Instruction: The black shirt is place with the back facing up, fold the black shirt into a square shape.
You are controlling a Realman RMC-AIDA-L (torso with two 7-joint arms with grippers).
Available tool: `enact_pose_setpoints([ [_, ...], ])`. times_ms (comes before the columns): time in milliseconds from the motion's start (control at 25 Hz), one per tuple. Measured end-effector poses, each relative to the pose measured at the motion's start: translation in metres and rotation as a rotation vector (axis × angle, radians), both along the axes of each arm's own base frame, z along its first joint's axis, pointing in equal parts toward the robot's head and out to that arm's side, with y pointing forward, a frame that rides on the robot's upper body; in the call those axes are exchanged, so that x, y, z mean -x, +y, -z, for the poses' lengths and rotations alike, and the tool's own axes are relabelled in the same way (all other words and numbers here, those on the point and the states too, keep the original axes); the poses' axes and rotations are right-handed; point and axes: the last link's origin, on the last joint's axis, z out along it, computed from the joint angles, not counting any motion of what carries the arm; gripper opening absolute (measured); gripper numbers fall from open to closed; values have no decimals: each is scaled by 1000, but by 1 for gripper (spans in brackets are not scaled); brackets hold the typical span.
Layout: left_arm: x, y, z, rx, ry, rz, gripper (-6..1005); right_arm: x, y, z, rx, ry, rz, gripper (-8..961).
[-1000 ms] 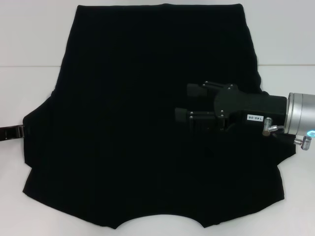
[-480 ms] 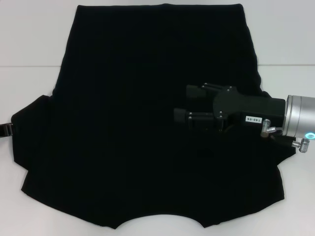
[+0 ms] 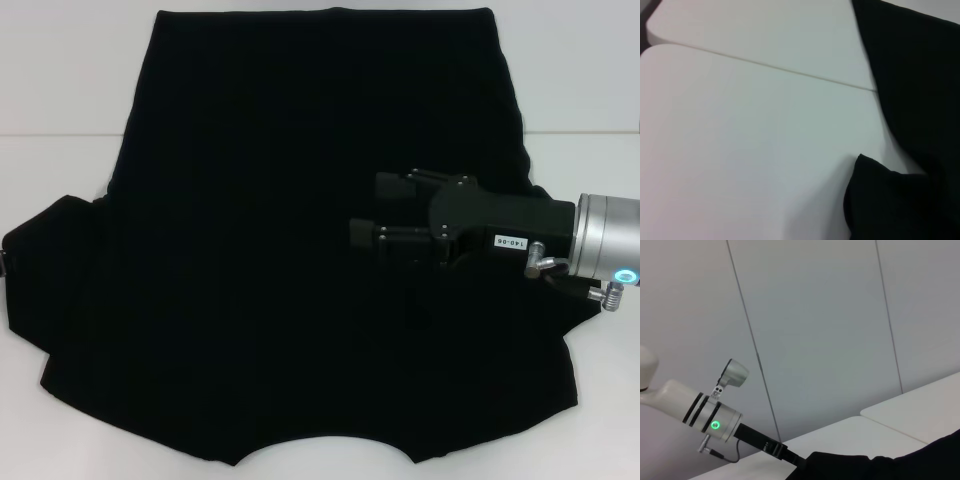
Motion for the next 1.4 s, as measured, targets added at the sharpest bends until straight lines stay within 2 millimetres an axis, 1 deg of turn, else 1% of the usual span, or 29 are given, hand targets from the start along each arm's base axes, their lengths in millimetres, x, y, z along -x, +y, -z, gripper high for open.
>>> enact_pose_setpoints([
  [560,8,-13,-10,-36,-52,-29,19,1,1,1,2,-1,0,900],
  [800,7,-16,-15,-35,-75,-24,19,2,1,2,4,0,2,899],
  [1040,5,-18,-15,-17,-92,-16,20,2,1,2,4,0,2,899],
  [1400,6,-19,-21,-19,-80,-16,20,0,0,2,4,0,7,899],
])
